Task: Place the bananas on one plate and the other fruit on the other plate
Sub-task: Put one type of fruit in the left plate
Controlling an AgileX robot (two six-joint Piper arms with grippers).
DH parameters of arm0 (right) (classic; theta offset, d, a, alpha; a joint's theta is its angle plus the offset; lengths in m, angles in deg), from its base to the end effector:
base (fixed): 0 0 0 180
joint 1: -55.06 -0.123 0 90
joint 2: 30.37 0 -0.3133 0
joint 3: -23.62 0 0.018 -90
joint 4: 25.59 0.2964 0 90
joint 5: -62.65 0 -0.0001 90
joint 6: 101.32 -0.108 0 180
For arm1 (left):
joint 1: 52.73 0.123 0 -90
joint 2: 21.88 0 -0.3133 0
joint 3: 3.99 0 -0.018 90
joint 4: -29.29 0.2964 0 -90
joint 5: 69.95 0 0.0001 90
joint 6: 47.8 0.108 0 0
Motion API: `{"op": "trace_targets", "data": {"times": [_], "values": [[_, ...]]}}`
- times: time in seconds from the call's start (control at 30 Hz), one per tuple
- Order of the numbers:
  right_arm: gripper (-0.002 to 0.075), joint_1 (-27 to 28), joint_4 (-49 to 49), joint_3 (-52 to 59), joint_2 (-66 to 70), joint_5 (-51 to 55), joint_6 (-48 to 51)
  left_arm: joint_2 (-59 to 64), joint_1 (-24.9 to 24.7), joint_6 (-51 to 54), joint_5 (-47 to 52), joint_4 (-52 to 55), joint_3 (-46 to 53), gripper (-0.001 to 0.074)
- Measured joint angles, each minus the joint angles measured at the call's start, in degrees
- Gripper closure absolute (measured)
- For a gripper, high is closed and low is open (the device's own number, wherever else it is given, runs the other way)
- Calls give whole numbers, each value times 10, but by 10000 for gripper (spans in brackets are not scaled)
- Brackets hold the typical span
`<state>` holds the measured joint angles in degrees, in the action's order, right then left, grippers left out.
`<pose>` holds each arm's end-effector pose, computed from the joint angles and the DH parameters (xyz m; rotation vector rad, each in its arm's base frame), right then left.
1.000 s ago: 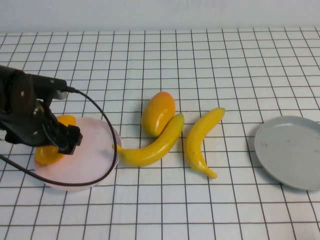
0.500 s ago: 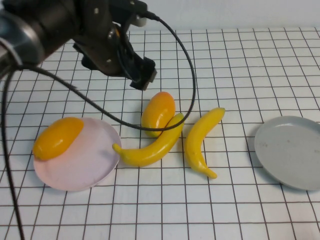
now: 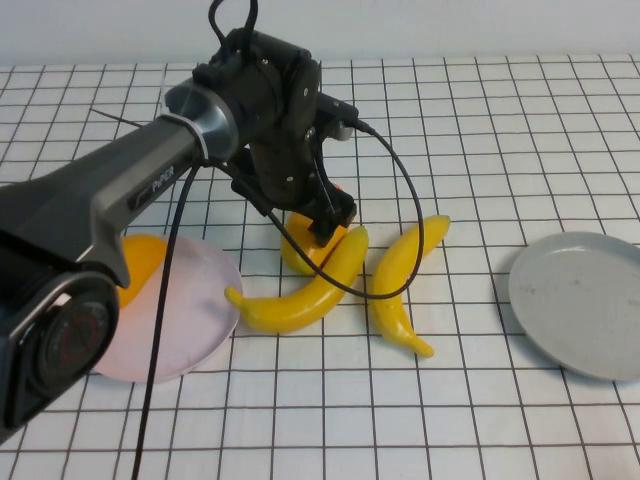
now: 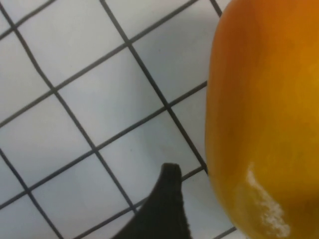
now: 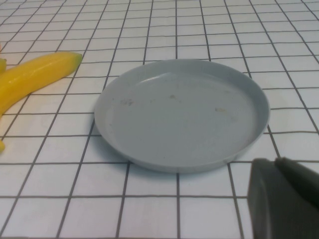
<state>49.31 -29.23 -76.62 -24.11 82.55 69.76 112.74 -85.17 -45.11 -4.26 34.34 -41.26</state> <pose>0.0866 0.0064 0.1660 0.0110 1.8495 0.1170 0.4670 -0.2865 0.2230 0.8880 2.6911 0.0090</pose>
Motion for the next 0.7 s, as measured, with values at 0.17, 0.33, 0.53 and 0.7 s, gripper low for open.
{"op": "trace_targets", "data": {"times": [0.17, 0.33, 0.53, 0.7], "values": [[742, 0, 0, 0, 0, 0, 0, 14, 0, 3, -7, -4, -2, 66], [742, 0, 0, 0, 0, 0, 0, 29, 0, 17, -23, -30, -6, 66], [742, 0, 0, 0, 0, 0, 0, 34, 0, 37, -31, -38, -6, 83], [742, 0, 0, 0, 0, 0, 0, 32, 0, 24, -18, 12, -21, 206]]}}
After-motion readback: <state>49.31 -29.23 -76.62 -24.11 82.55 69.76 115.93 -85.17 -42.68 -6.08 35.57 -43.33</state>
